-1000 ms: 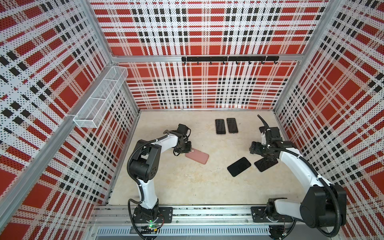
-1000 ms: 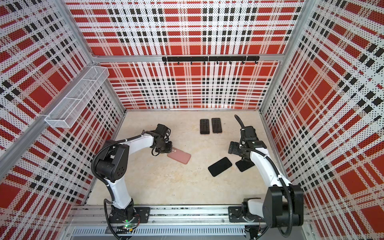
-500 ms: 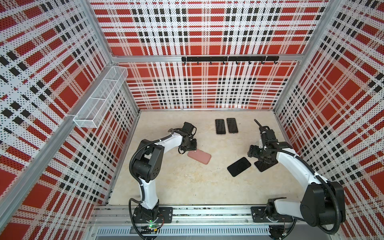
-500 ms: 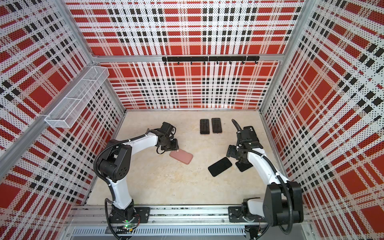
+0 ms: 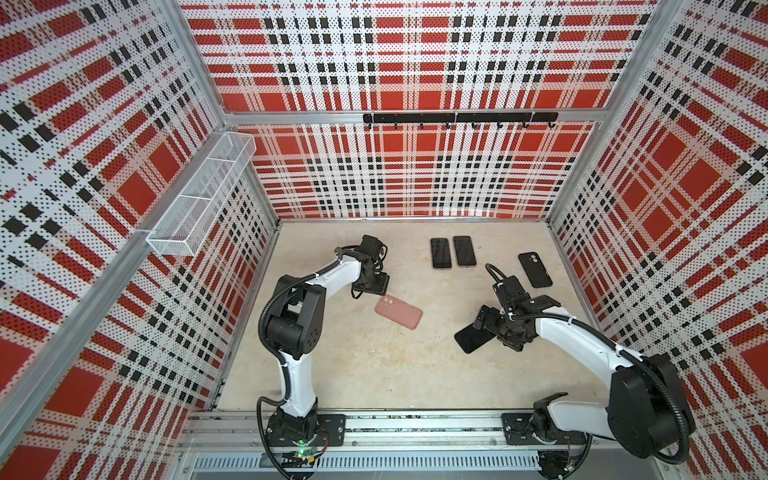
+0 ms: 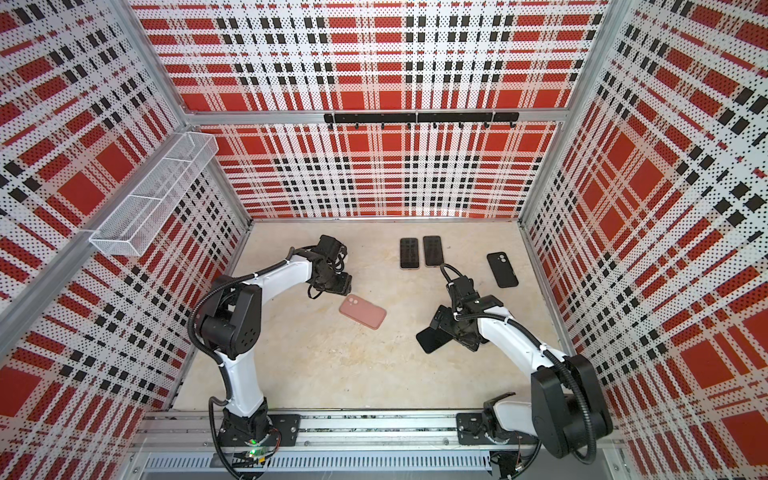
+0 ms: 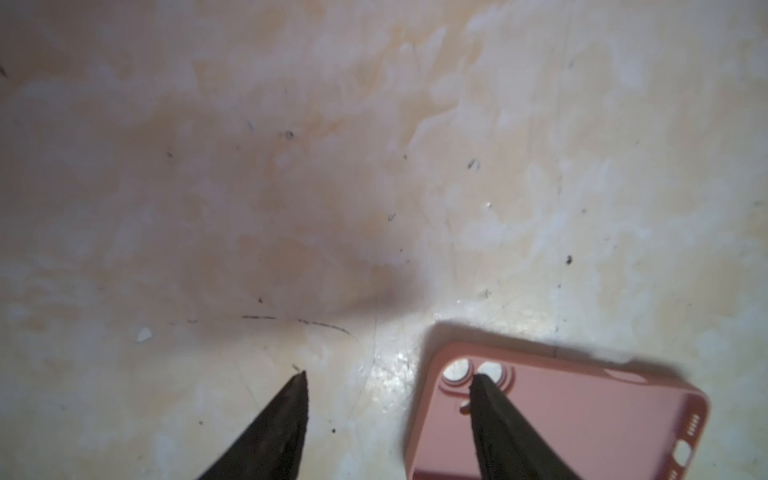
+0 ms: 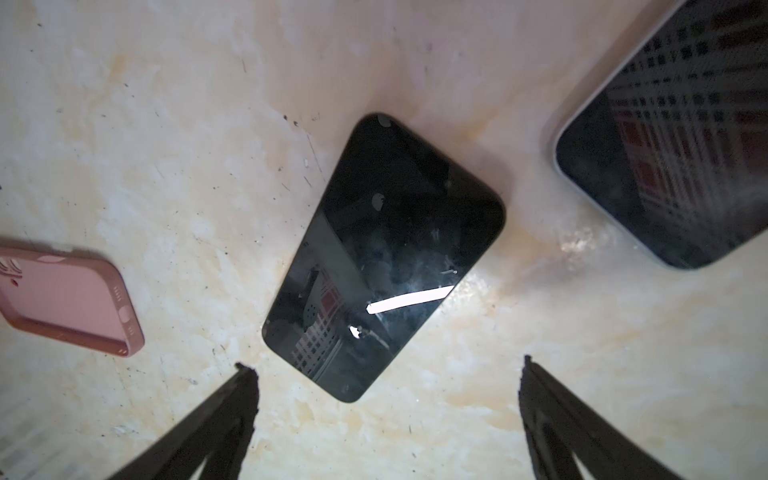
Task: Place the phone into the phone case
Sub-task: 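Grasp a bare black phone with the right gripper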
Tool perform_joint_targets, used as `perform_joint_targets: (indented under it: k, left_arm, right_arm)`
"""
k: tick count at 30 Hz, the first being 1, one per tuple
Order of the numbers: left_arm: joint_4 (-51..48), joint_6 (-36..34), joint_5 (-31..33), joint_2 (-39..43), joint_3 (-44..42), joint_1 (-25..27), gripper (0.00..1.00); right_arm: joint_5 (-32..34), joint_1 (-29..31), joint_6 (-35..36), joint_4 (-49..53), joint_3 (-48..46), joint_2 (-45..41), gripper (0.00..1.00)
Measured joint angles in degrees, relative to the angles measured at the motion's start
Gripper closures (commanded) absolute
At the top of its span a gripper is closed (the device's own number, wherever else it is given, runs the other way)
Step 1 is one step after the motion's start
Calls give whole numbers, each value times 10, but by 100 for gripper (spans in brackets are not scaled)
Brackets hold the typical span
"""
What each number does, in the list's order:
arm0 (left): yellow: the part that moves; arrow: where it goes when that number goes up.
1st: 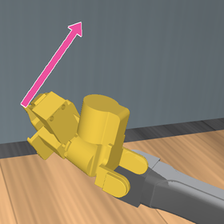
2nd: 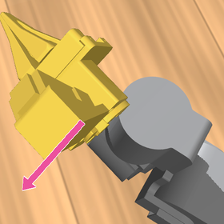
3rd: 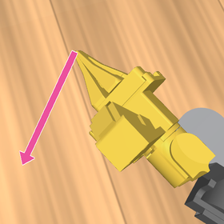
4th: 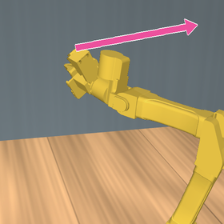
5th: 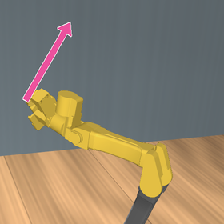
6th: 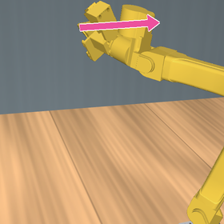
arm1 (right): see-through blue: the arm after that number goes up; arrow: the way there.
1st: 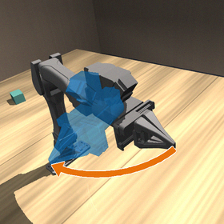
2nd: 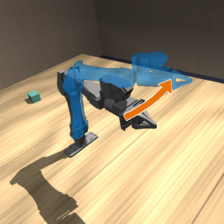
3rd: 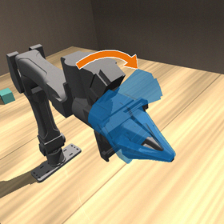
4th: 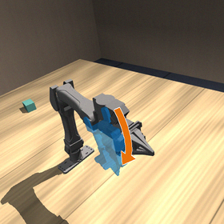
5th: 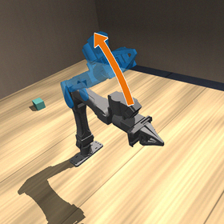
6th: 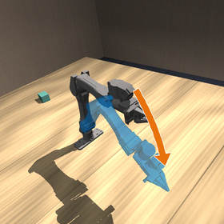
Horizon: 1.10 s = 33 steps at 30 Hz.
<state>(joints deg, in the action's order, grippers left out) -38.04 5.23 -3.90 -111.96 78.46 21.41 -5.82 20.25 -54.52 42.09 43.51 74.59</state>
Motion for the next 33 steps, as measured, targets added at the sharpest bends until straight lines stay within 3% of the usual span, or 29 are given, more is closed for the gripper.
perform_joint_targets:
  k: [8, 20, 33]
  left_arm:
    - [2, -13, -7, -12, -21, 0, 53]
    - [3, -11, -37, -14, -20, -8, 72]
    - [3, -2, -102, -14, -20, -14, 75]
  right_arm:
    - [-40, 13, -83, -30, -5, 47, 0]
    - [-77, 13, -96, -21, 61, 144, 0]
    - [-89, 1, -94, 35, 106, 191, 0]
